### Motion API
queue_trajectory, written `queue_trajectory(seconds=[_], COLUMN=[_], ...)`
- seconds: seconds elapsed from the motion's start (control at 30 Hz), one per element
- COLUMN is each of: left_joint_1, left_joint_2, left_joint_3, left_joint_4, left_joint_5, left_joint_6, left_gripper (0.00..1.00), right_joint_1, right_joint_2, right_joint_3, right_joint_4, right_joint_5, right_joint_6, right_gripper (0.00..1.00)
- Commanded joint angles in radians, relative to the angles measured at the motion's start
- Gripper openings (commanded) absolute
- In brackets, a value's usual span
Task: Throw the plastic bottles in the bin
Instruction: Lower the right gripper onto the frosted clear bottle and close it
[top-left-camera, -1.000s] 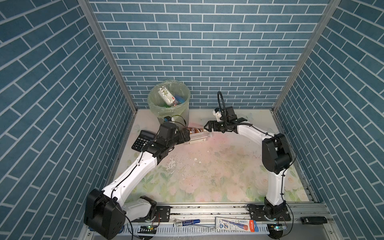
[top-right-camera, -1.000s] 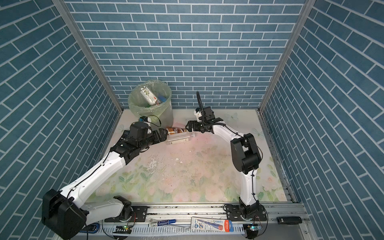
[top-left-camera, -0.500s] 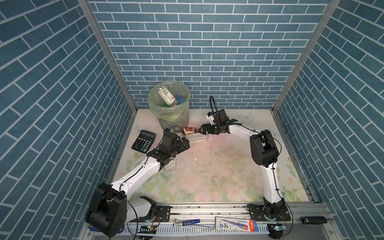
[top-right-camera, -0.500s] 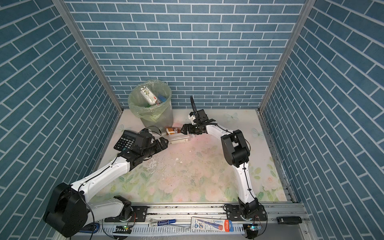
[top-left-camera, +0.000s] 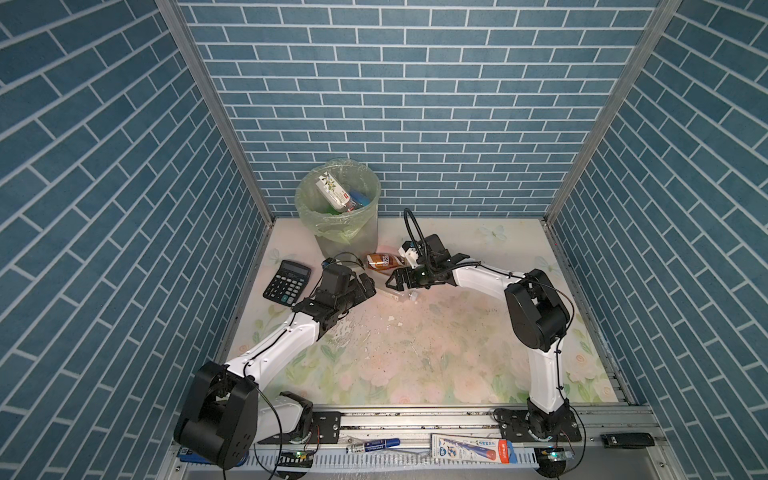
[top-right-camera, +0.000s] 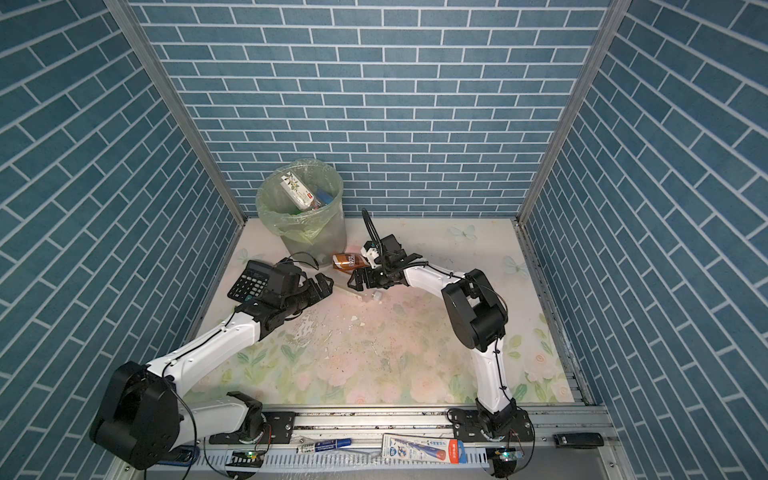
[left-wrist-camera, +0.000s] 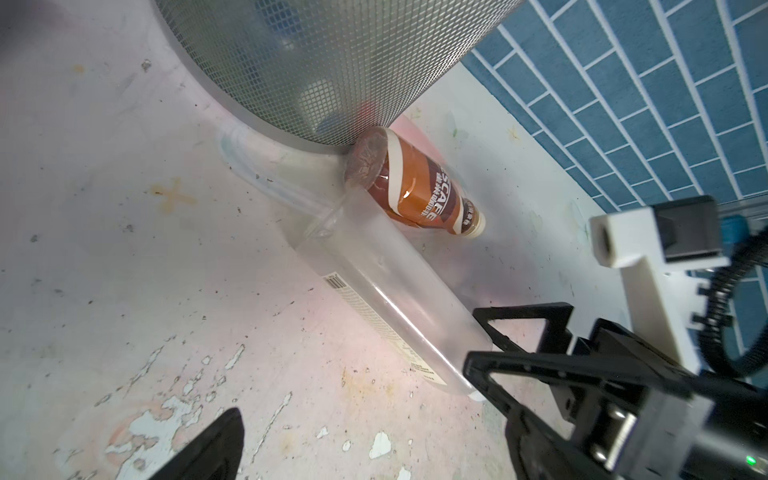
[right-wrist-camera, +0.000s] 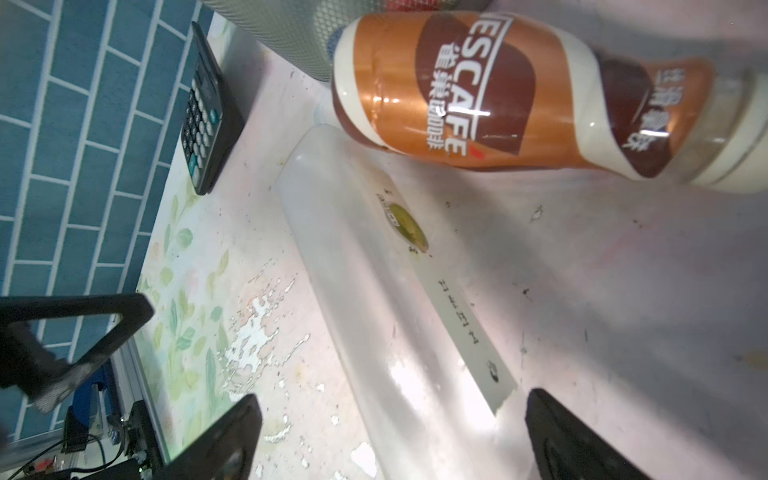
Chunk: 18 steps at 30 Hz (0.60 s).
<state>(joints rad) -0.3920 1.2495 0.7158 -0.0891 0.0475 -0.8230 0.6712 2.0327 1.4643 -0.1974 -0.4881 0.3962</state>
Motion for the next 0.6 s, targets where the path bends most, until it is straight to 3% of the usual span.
queue_trajectory(seconds=[0.0, 0.23, 0.57], left_joint_1=[0.011, 0.062, 0.107], left_joint_2=[-0.026, -0.047, -0.075], left_joint_3=[-0.015, -0.049, -0.085], left_joint_4=[0.003, 0.01, 0.005], left_joint_5=[0.005, 0.039, 0.088], left_joint_6=[0.001, -0.023, -0.05], left_gripper=[0.99, 0.99, 0.99], right_joint_1=[-0.01, 0.036, 0.099], right_joint_2=[-0.085, -0.076, 0.017], right_joint_3=[-0.046, -0.054, -0.021], right_joint_4=[0.015, -0.036, -0.049], right_joint_5=[0.026, 0.151, 0.299], right_joint_6=[-0.033, -0.181, -0.295], right_gripper=[0.99, 0.99, 0.99])
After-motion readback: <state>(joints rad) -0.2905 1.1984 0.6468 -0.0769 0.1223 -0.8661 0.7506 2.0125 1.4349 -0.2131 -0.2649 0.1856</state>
